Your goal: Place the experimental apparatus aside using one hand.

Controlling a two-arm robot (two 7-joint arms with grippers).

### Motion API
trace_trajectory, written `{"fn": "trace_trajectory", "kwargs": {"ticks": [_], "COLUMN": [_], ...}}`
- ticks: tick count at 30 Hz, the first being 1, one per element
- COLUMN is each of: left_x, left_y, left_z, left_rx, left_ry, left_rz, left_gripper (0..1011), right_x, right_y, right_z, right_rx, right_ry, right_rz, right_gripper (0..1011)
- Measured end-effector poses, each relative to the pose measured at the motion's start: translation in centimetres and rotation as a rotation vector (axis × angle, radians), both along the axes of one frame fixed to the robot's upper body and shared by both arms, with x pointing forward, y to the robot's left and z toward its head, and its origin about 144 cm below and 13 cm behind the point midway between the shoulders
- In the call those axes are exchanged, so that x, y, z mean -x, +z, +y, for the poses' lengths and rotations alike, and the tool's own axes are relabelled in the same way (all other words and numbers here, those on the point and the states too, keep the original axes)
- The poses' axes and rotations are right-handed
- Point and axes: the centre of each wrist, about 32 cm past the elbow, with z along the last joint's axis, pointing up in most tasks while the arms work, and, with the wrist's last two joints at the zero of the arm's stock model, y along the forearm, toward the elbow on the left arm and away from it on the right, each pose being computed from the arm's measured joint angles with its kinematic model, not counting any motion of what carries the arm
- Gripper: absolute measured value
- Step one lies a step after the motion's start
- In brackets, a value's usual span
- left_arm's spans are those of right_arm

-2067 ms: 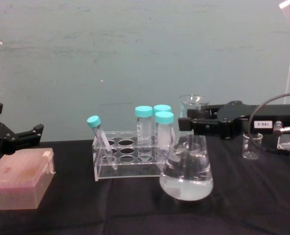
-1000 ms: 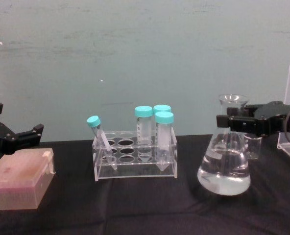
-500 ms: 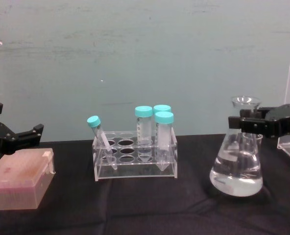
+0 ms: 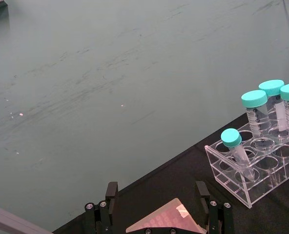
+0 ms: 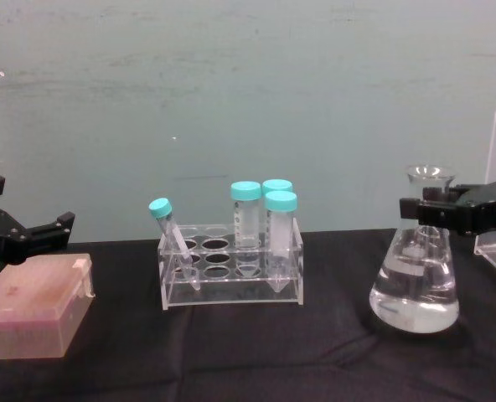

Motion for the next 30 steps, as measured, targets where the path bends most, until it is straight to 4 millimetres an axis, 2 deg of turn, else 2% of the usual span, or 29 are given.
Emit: {"fn": "trace_trajectory", "kwargs": {"ticks": [19, 30], "left_x": [0.00, 0.00], "left_y": [0.00, 0.00], "left_z": [0.00, 0.00], "left_rx": [0.000, 0.000], "left_ry": [0.000, 0.000], "left_rz": [0.000, 0.000], "left_gripper": [1000, 1000], "right_x": [0.67, 0.40], "right_y": [-0.07, -0.22], "right_z": [0.46, -0.06], "right_rx": [-0.010, 0.021], "right_ry": [-0.118, -0.187], "right_rz": [0.001, -0.011], "right_gripper": [451, 451]}}
